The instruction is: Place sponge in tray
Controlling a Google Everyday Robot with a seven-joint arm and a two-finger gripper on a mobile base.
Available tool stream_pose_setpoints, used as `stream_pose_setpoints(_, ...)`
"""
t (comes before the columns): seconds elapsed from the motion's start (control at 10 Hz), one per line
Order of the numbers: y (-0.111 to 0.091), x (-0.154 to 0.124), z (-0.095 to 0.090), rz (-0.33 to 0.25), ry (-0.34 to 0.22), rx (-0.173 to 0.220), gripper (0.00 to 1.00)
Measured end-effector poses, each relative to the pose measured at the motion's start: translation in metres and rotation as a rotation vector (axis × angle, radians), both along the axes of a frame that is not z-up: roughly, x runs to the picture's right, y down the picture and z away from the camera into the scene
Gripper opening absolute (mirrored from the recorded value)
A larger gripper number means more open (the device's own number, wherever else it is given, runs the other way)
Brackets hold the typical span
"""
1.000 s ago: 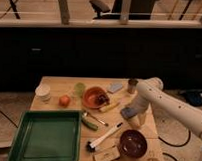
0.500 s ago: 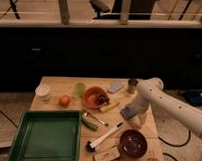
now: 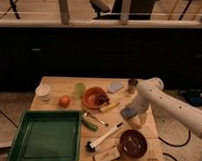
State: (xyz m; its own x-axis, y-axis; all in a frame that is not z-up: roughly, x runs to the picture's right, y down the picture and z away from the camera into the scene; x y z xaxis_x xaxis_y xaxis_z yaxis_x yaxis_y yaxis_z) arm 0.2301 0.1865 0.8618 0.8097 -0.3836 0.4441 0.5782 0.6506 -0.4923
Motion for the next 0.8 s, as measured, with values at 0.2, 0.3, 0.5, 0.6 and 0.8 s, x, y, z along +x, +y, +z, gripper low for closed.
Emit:
stream_pose_setpoints(0.2, -0.0005, 0.0005, 0.0006, -0.009, -0.006, 0.004, 0.8)
stream_pose_setpoints(0.3, -0.0008, 0.0006, 0.0009, -0.012, -0.008, 0.006, 0.8)
stream_pose_setpoints(0.5, -0.0012, 0.0013, 0.0013, -0.025, -0.017, 0.01, 0.8)
stream_pose_setpoints(0.6, -0.0011, 0.0014, 0.0013, -0.029, -0.02, 0.011, 0.8)
stream_pose_setpoints(0.8, -0.0015, 0.0025, 0.0018, -0.041, -0.028, 0.015, 0.8)
